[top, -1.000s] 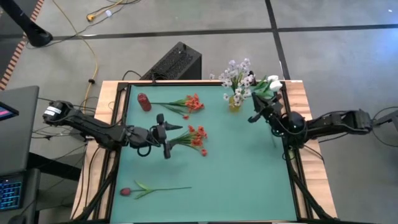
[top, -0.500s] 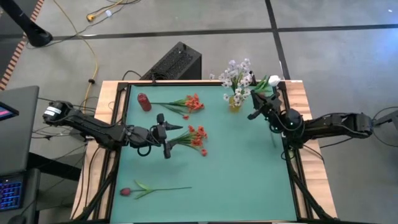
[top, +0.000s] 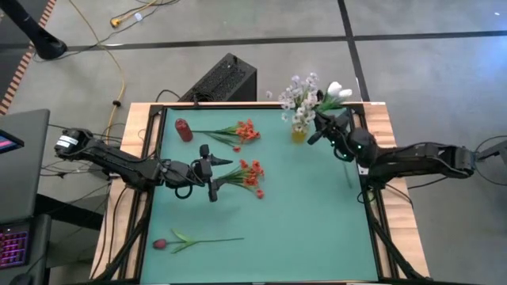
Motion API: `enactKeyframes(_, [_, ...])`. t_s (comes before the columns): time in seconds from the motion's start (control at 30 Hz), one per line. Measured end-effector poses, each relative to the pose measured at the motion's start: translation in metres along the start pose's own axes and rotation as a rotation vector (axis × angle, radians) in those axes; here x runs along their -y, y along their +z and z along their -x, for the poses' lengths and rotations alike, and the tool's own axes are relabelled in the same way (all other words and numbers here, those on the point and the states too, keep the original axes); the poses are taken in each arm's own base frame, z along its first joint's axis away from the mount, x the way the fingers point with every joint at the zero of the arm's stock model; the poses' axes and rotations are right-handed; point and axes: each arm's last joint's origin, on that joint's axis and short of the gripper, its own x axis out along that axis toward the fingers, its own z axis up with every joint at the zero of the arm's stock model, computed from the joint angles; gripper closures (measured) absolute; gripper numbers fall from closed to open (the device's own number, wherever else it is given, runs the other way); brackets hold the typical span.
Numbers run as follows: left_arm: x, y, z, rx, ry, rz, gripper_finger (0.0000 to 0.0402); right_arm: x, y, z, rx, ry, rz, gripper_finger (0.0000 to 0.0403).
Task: Sort flowers into vase by color
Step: Put the white tulip into the yellow vase
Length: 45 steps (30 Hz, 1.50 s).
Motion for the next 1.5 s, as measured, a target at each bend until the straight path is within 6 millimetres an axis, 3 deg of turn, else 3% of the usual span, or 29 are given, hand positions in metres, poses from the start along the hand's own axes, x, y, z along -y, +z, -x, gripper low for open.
enactKeyframes(0.6, [0.000,0.000,0.000,0.000,-0.013,-0.019,0.0175,-0.001,0.011,-0.015,-0.080,-0.103,-0.052,0.0374])
enactKeyframes(1.5, [0.001,0.000,0.000,0.002,-0.046,0.002,0.0175,0.009,-0.008,-0.015,-0.271,-0.110,0.043,0.0363])
